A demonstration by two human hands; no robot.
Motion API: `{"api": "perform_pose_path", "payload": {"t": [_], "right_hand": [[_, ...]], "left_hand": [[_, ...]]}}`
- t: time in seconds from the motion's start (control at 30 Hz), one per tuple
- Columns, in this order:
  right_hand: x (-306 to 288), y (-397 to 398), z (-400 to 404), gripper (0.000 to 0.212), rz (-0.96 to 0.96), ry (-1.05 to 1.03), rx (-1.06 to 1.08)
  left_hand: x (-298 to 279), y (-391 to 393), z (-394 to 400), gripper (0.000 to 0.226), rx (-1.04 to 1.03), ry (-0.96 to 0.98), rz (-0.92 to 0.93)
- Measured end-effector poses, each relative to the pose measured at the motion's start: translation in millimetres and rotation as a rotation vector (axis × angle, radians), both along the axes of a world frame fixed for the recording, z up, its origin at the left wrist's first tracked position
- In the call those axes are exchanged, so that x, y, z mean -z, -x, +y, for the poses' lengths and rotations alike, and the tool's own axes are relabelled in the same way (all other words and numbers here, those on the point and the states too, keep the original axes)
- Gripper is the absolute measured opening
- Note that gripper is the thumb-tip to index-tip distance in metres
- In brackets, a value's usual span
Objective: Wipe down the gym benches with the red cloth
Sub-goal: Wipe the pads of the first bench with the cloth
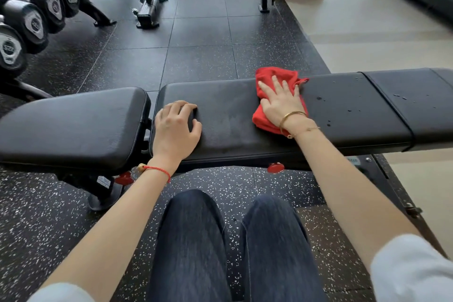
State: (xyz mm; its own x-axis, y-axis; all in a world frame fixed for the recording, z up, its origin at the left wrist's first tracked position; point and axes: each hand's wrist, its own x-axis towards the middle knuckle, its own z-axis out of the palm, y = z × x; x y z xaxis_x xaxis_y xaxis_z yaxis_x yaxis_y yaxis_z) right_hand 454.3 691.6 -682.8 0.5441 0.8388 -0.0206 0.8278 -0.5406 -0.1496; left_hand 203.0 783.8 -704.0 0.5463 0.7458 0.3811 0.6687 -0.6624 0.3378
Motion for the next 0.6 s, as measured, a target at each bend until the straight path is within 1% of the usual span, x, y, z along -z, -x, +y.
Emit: {"api": "perform_pose_path", "payload": {"t": [0.13, 0.23, 0.3, 0.4, 0.5, 0.6], "right_hand": [[5, 40, -14, 0.056, -0.027, -0.019, -0.198], [7, 49, -44, 0.055, -0.009, -0.073, -0.241], [9, 41, -65, 0.055, -0.018, -0.112, -0.201], [8, 5, -79, 0.055, -0.029, -0.092, -0.058], [3, -28, -63, 0.053, 0.010, -0.031, 0.091], [-1, -37, -39, 0.053, 0.025, -0.019, 0.123]], "left_hand": [[0, 1, 0, 0.034, 0.003, 0.000, -0.008], [-1, 2, -1, 0.035, 0.005, 0.002, -0.010], [-1, 2, -1, 0.036, 0.012, 0.002, -0.003], [-2, 1, -3, 0.036, 0.015, -0.009, 0.048], [-6, -5, -8, 0.032, -0.002, -0.006, 0.069], [-12, -22, -25, 0.032, 0.032, 0.010, 0.016]]}}
